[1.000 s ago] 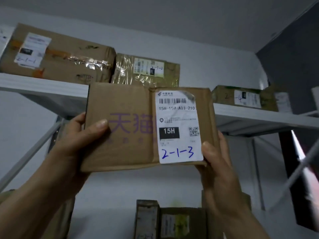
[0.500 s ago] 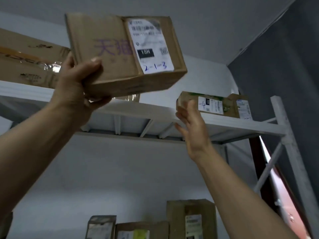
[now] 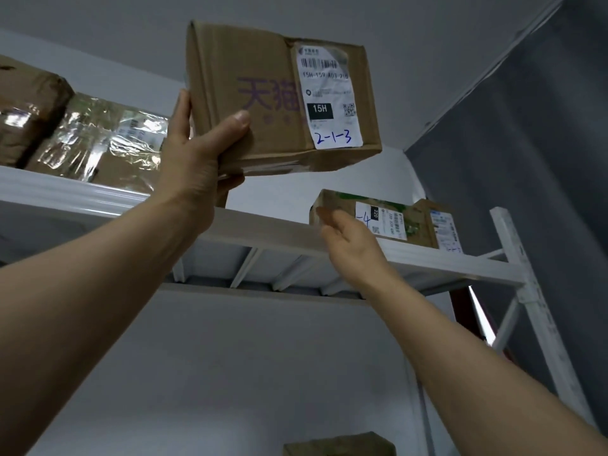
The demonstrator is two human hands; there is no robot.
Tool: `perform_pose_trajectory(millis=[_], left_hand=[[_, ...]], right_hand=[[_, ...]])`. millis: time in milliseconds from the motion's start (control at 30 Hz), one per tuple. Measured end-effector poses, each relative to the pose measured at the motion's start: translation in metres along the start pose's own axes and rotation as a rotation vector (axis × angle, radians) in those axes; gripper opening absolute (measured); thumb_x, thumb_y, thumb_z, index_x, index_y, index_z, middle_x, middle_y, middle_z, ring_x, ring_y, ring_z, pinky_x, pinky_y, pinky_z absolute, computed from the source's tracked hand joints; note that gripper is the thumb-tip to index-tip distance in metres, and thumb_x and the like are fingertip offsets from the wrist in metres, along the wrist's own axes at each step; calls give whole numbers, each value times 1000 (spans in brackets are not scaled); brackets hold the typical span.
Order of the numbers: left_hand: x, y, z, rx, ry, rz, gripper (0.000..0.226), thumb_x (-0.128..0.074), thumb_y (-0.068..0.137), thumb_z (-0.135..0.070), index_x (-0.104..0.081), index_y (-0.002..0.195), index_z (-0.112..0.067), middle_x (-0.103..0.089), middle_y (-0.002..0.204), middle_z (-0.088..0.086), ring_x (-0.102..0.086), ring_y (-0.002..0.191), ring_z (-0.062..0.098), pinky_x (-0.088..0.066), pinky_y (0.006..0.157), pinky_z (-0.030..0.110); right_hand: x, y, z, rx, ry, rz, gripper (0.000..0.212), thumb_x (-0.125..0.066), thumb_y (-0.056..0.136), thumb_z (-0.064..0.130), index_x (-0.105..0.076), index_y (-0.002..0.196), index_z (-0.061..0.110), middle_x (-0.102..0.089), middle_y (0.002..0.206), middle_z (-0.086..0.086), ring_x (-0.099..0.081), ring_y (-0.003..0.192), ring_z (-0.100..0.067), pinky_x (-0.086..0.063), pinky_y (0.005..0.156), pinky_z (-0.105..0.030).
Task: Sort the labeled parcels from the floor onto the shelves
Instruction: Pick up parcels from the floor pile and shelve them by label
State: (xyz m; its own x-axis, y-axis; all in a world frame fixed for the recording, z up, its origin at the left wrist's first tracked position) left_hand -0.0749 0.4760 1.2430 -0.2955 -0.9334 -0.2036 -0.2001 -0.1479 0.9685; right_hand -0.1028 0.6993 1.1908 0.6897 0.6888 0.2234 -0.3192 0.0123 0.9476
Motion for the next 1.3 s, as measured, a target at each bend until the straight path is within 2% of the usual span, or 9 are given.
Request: perform_pose_trajectory(millis=[67, 133, 233, 367, 467, 633, 933, 1133, 1300], left_hand=[[0, 9, 10, -10, -22, 1, 88, -81, 75, -38, -33, 148, -37, -64, 132, -6, -73, 101, 21, -56, 80, 46], [-1, 15, 20, -18, -25, 12, 92, -83, 74, -38, -30, 149, -40, -62, 133, -4, -72, 102, 21, -57, 80, 44], [-3, 20, 32, -27, -1, 6, 100, -86, 71, -39, -26, 151, -42, -59, 136, -4, -72, 103, 20, -57, 84, 46], [-7, 25, 43, -62, 43, -46, 100, -86, 71, -39, -26, 151, -42, -58, 137, -4, -72, 102, 17, -57, 84, 45], [-16, 30, 45, -101, 68, -95, 101, -85, 74, -36, -22, 153, -41, -55, 139, -3, -72, 102, 16, -59, 86, 44], [-36, 40, 48, -158, 119, -102, 107, -85, 74, -37, -15, 155, -39, -48, 145, -2, -69, 105, 14, -58, 86, 40], [-54, 43, 65, -185, 208, -101, 104, -85, 74, -37, -18, 155, -39, -48, 145, -1, -68, 105, 14, -56, 79, 35], [-47, 42, 75, -174, 250, -114, 105, -85, 72, -40, -19, 154, -41, -49, 144, -1, -68, 106, 14, -56, 80, 37], [-45, 40, 78, -154, 277, -86, 105, -86, 72, -39, -20, 154, -41, -48, 144, -4, -68, 106, 15, -57, 82, 38]], right_hand=[[2, 17, -9, -25, -169, -18, 21, -42, 103, 23, -55, 87, 30, -56, 103, -5, -51, 108, -26, -40, 85, -35], [1, 33, -15, -75, -256, 10, 22, -40, 102, 25, -61, 106, 21, -56, 113, -13, -49, 115, -35, -42, 95, -40], [-4, 52, -20, -110, -268, 67, 41, -38, 101, 33, -56, 138, 32, -46, 141, -14, -40, 129, -42, -35, 112, -43], [-17, 66, -20, -47, -304, 163, 44, -31, 105, 35, -57, 140, 28, -49, 146, -11, -29, 137, -36, -26, 113, -42], [-24, 74, -25, -35, -411, 167, 60, -15, 105, 48, -59, 135, 18, -55, 137, -17, -30, 132, -36, -24, 105, -47], [-22, 86, -37, 33, -581, 168, 80, -2, 101, 61, -62, 129, 16, -56, 135, -18, -30, 135, -36, -23, 107, -50], [-21, 98, -43, 63, -763, 194, 97, 4, 96, 68, -67, 126, 9, -52, 143, -20, -33, 139, -36, -24, 109, -52], [-22, 92, -51, 42, -721, 175, 97, 1, 97, 70, -68, 123, 7, -54, 141, -19, -34, 138, -36, -24, 111, -51], [-11, 93, -56, -42, -700, 155, 92, -1, 98, 68, -59, 136, 6, -46, 149, -22, -31, 143, -38, -23, 116, -50]])
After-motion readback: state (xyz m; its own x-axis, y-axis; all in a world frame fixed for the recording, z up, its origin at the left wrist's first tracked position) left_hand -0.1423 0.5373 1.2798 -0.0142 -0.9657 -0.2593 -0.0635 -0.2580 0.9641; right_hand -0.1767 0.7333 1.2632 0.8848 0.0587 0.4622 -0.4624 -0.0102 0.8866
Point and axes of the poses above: each hand's wrist, its own y-axis towards the middle knuckle, its own x-axis out of the back of the hand, z = x × y, the point moved 2 cm from there along y, towards the middle knuckle
